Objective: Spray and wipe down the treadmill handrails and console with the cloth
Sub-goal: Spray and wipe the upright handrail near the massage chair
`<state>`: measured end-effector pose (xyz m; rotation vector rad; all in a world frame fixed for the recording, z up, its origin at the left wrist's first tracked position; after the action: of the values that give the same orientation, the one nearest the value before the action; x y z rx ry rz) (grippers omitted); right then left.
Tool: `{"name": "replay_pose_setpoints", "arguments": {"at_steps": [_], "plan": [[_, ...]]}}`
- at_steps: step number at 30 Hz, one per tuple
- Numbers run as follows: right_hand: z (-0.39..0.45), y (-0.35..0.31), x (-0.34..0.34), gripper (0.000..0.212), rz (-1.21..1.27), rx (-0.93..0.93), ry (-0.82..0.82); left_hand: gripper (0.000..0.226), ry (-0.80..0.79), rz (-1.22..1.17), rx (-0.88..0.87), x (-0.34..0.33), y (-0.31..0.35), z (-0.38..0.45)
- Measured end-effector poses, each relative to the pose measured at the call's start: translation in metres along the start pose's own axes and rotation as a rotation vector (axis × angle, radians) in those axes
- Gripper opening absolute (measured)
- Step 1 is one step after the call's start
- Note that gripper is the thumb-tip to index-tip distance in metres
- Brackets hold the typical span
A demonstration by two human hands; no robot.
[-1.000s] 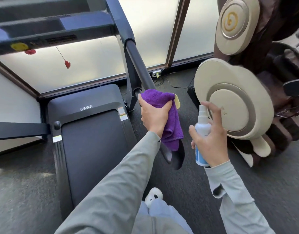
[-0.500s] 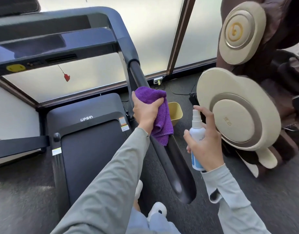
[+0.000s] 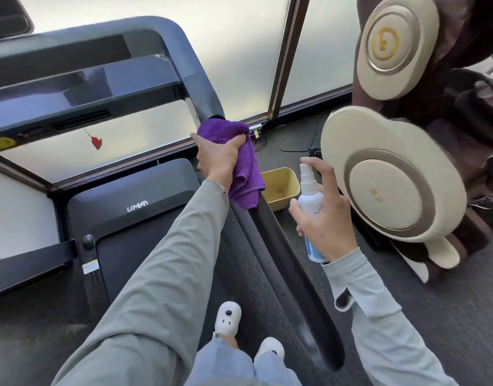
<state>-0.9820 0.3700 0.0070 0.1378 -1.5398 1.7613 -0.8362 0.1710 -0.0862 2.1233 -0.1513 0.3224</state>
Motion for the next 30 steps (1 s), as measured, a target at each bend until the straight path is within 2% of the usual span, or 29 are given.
{"name": "replay_pose_setpoints", "arguments": {"at_steps": [2,7,11,23,27,30], "plan": [[-0.003,-0.004,0.001,0.064,0.008,0.005,0.001,0.118,-0.030,-0.022,0.011,0.000,-0.004,-0.004],[-0.024,-0.011,0.011,0.065,0.006,0.038,-0.012,0.098,-0.105,-0.162,0.027,0.000,-0.029,-0.039],[-0.046,-0.013,0.031,0.066,-0.025,0.062,0.010,0.096,-0.105,-0.147,0.019,0.002,-0.060,-0.078],[-0.127,0.007,0.079,0.058,-0.011,0.013,0.057,0.101,-0.142,-0.086,0.074,-0.001,-0.145,-0.198],[-0.150,0.019,0.093,0.060,-0.021,-0.026,0.081,0.095,-0.162,-0.059,0.079,0.000,-0.177,-0.241],[-0.164,0.024,0.099,0.061,-0.032,-0.035,0.091,0.100,-0.183,-0.051,0.059,-0.001,-0.198,-0.268]]}}
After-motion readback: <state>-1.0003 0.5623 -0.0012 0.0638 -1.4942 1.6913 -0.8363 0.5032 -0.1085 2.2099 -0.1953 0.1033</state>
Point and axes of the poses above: each hand's wrist, its own z-axis towards the middle knuckle, its own x-axis out of the back of the hand, y = z × x, the point moved 8 cm from there along z, towards the middle knuckle, and after that the axes turned 8 degrees about x, right-handed, at the moved point
